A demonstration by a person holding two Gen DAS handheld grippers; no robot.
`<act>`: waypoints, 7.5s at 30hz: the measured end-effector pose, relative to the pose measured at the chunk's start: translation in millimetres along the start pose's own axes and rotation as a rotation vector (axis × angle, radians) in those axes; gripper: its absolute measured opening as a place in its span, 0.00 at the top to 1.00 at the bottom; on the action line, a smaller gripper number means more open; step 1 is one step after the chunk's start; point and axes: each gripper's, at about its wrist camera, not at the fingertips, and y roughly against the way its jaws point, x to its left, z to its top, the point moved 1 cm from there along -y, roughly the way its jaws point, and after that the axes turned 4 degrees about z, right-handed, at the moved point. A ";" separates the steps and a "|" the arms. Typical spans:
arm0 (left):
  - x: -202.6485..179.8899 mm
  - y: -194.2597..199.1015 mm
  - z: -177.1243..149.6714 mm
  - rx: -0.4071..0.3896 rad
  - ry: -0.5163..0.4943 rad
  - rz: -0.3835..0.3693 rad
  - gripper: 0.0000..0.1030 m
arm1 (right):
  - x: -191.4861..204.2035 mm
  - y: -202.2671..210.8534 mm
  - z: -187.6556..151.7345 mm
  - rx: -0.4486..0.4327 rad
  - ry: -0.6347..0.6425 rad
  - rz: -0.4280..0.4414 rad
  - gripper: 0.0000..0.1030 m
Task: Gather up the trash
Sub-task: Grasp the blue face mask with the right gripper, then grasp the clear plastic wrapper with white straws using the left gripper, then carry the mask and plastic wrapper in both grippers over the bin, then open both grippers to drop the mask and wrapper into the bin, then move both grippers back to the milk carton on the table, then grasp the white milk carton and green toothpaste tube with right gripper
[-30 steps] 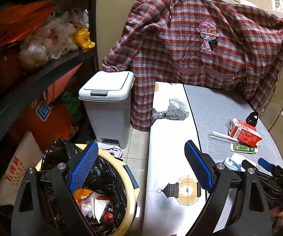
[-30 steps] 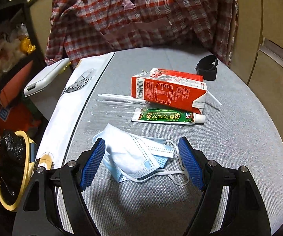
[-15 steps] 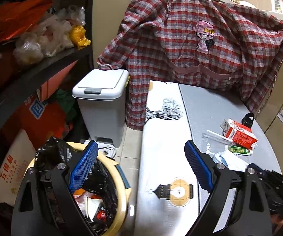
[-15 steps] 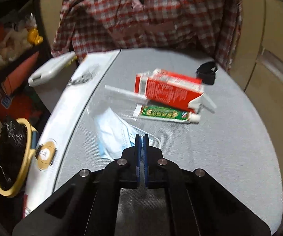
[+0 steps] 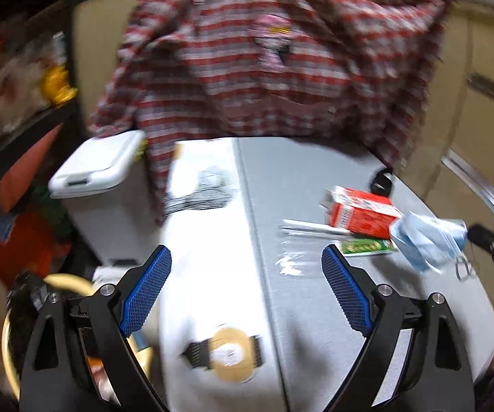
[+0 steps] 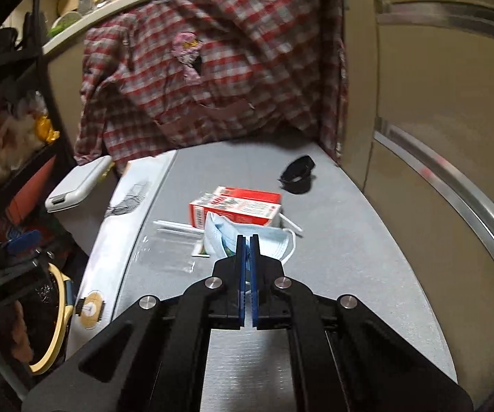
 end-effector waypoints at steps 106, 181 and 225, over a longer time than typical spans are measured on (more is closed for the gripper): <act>241.8 164.1 -73.2 -0.025 0.408 0.523 1.00 | 339.2 18.4 -68.5 0.071 0.372 0.546 0.98; 143.5 121.4 -31.2 -0.086 0.358 0.419 0.14 | 160.5 32.5 0.5 -0.070 0.242 0.209 0.22; 84.8 54.1 -15.4 -0.002 0.195 0.260 0.14 | 59.2 -199.8 52.2 0.148 0.205 -0.272 0.22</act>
